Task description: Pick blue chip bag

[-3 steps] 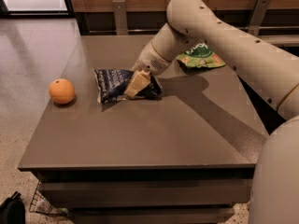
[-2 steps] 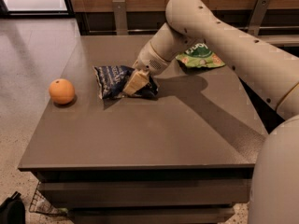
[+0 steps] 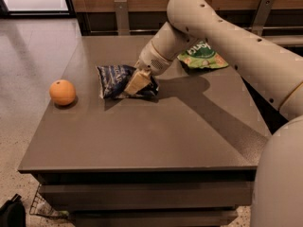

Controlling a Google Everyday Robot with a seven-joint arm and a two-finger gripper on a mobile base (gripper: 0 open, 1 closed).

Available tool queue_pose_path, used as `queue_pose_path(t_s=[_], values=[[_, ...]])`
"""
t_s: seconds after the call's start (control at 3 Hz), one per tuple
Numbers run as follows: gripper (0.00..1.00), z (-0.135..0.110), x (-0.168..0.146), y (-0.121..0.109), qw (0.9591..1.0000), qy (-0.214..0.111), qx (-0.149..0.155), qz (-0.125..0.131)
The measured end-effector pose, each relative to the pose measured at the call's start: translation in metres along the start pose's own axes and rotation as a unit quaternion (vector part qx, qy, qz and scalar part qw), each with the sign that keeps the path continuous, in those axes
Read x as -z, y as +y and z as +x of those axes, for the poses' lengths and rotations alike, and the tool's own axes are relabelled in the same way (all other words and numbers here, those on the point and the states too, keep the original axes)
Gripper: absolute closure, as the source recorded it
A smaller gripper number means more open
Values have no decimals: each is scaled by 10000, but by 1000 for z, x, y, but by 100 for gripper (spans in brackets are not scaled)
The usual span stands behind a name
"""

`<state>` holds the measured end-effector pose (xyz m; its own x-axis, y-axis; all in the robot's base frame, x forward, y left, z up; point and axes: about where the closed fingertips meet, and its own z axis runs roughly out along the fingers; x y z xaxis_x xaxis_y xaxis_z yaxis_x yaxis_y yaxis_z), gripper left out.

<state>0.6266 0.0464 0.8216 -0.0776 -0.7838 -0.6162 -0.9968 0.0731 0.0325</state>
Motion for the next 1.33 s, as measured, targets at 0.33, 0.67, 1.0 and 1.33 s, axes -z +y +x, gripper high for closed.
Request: queue_pose_path(t_s=[0.33, 0.67, 1.0, 1.33], values=[[100, -10, 6, 2, 10000, 18, 91, 35], [100, -26, 27, 13, 9996, 62, 206, 171], [100, -56, 73, 38, 9970, -101, 637, 436], [100, -75, 103, 55, 9930, -240, 987, 604]])
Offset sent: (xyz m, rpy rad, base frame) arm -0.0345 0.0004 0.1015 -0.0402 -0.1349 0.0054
